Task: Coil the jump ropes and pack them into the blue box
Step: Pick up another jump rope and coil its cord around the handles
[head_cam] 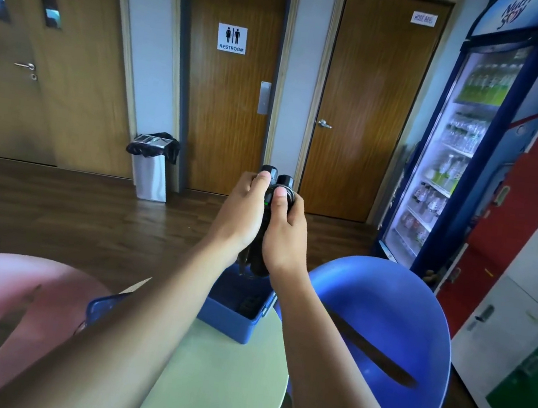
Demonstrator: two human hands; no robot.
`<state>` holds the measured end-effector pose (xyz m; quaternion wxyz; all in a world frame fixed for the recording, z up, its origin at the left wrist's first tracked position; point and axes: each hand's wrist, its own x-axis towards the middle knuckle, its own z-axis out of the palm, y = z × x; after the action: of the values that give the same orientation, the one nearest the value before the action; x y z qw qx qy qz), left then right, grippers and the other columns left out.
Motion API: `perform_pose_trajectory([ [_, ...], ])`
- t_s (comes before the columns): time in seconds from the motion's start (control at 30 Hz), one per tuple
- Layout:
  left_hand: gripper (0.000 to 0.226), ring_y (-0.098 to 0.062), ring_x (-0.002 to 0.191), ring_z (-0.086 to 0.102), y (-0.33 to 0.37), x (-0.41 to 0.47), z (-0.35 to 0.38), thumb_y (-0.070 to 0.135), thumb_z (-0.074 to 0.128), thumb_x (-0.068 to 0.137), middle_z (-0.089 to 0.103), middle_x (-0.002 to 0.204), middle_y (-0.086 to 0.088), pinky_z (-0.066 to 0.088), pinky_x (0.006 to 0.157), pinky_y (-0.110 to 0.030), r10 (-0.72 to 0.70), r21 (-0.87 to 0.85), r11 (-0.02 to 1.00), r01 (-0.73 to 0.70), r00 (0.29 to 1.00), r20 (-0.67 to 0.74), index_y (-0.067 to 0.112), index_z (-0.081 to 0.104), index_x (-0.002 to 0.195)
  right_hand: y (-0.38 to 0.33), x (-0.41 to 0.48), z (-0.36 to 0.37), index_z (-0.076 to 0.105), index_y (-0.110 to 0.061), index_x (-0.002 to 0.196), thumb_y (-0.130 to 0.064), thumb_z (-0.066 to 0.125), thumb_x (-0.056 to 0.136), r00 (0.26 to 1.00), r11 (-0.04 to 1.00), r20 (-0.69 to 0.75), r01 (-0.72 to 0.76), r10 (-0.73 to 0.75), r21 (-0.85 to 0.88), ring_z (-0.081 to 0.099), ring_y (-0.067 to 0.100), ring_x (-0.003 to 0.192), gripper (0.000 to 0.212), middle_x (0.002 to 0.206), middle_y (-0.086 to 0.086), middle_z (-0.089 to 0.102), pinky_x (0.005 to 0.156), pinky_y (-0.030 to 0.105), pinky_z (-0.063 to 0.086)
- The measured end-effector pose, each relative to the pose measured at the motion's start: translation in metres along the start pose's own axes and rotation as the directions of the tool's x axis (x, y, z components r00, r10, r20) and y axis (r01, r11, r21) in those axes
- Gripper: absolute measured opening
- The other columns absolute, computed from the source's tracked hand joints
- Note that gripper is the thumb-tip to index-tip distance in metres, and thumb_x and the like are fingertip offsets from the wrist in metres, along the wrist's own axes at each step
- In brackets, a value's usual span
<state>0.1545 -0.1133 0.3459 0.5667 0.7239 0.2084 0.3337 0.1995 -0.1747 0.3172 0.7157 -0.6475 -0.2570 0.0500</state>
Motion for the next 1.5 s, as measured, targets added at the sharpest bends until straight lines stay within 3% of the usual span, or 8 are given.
perform_pose_trajectory([
  [0.13, 0.035, -0.007, 0.099, 0.061, -0.003, 0.003, 0.006, 0.050, 0.040, 0.101, 0.065, 0.108, 0.003, 0.041, 0.070, -0.023, -0.044, -0.033, 0.998, 0.045, 0.999, 0.006, 0.027, 0.065, 0.108, 0.003, 0.001, -0.004, 0.057, -0.026, 0.116, -0.044, 0.036, 0.105, 0.999, 0.999, -0.020, 0.032, -0.031, 0.035, 0.062, 0.009, 0.106, 0.031, 0.108, -0.009, 0.067, 0.096, 0.032, 0.048],
  [0.27, 0.032, 0.021, 0.065, 0.058, 0.002, 0.001, 0.008, 0.056, 0.043, 0.101, 0.064, 0.066, 0.032, 0.040, 0.057, -0.003, -0.017, -0.028, 0.999, 0.017, 1.000, 0.013, 0.041, 0.060, 0.078, 0.006, -0.001, -0.006, 0.058, -0.022, 0.110, -0.042, 0.025, 0.107, 0.998, 0.995, -0.055, 0.039, -0.034, 0.087, 0.062, 0.007, 0.097, 0.039, 0.103, -0.004, 0.066, 0.082, 0.023, 0.045],
  [0.73, 0.038, -0.013, 0.093, 0.071, -0.009, 0.009, 0.001, 0.061, 0.048, 0.097, 0.077, 0.091, 0.005, 0.056, 0.091, -0.041, 0.041, -0.037, 0.998, -0.045, 0.994, -0.100, 0.036, 0.073, 0.083, 0.014, 0.021, 0.010, 0.056, -0.021, 0.107, -0.038, 0.029, 0.107, 0.969, 0.977, -0.125, 0.207, -0.212, -0.050, 0.062, 0.012, 0.090, 0.031, 0.096, -0.006, 0.065, 0.081, 0.031, 0.050],
  [0.9, 0.034, 0.010, 0.076, 0.065, -0.021, 0.019, -0.017, 0.057, 0.047, 0.099, 0.069, 0.071, 0.026, 0.048, 0.067, -0.011, 0.024, -0.057, 0.998, -0.029, 0.996, -0.090, 0.040, 0.067, 0.076, 0.020, 0.026, 0.030, 0.058, -0.017, 0.110, -0.036, 0.031, 0.107, 0.967, 0.972, -0.115, 0.220, -0.228, -0.080, 0.061, 0.012, 0.091, 0.033, 0.097, -0.006, 0.065, 0.081, 0.028, 0.047],
  [1.07, 0.034, 0.006, 0.078, 0.063, -0.036, 0.043, -0.046, 0.055, 0.044, 0.100, 0.069, 0.077, 0.019, 0.045, 0.062, -0.011, -0.035, -0.085, 0.996, 0.034, 0.999, -0.016, 0.037, 0.067, 0.083, 0.029, 0.040, 0.053, 0.059, -0.019, 0.111, -0.038, 0.030, 0.108, 0.969, 0.953, -0.008, 0.241, -0.246, -0.186, 0.060, 0.015, 0.096, 0.035, 0.104, 0.000, 0.067, 0.083, 0.031, 0.047],
  [1.2, 0.040, -0.004, 0.085, 0.063, -0.049, 0.068, -0.074, 0.050, 0.041, 0.103, 0.069, 0.094, 0.005, 0.047, 0.064, -0.014, 0.053, 0.071, 0.996, -0.056, 0.998, 0.040, 0.017, 0.065, 0.107, 0.032, 0.050, 0.069, 0.061, -0.017, 0.117, -0.040, 0.029, 0.108, 0.989, 0.965, 0.096, 0.132, -0.113, -0.228, 0.061, 0.008, 0.092, 0.041, 0.102, -0.004, 0.068, 0.074, 0.020, 0.043],
  [1.3, 0.045, -0.017, 0.091, 0.064, -0.057, 0.086, -0.089, 0.050, 0.041, 0.103, 0.069, 0.096, -0.004, 0.046, 0.075, -0.032, 0.085, 0.114, 0.990, -0.088, 0.996, 0.030, 0.013, 0.065, 0.103, 0.043, 0.057, 0.079, 0.062, -0.027, 0.129, -0.050, 0.027, 0.105, 0.994, 0.985, 0.111, 0.008, 0.011, -0.172, 0.063, 0.009, 0.109, 0.048, 0.117, -0.005, 0.070, 0.087, 0.025, 0.048],
  [1.5, 0.049, -0.025, 0.096, 0.065, -0.085, 0.117, -0.109, 0.063, 0.043, 0.094, 0.070, 0.100, -0.009, 0.056, 0.085, -0.047, -0.096, -0.023, 0.995, 0.096, 0.995, -0.012, 0.021, 0.068, 0.096, 0.069, 0.056, 0.094, 0.066, -0.015, 0.106, -0.063, 0.028, 0.099, 0.862, 0.882, -0.190, -0.452, 0.471, 0.136, 0.070, 0.032, 0.094, 0.061, 0.104, 0.014, 0.071, 0.078, 0.050, 0.062],
])
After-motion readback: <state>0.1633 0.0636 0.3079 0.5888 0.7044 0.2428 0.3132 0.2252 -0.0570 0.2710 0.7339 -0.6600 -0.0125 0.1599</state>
